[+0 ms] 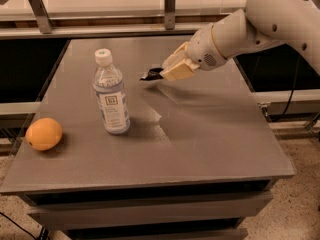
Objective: Move rxbar chocolate near blue plastic bottle
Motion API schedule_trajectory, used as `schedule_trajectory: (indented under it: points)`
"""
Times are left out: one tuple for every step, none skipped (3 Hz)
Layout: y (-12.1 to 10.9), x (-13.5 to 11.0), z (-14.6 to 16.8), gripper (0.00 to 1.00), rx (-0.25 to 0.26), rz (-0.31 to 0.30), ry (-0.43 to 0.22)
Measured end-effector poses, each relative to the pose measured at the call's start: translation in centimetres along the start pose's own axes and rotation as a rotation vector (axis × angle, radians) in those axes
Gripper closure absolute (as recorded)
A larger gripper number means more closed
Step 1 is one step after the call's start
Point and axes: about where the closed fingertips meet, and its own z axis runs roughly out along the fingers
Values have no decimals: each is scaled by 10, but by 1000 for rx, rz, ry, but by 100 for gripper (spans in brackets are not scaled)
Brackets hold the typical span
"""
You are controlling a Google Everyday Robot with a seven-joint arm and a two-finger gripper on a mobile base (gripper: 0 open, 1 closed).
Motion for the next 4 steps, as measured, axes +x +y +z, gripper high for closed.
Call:
schedule_trajectory:
  points:
    - [2,1,-1,100,-6,0,3]
    - [6,2,-2,100,-22,-8,4]
    - [12,0,-3,100,-51,-31,-5]
    - [18,-5,1,84,-85,-54,-23]
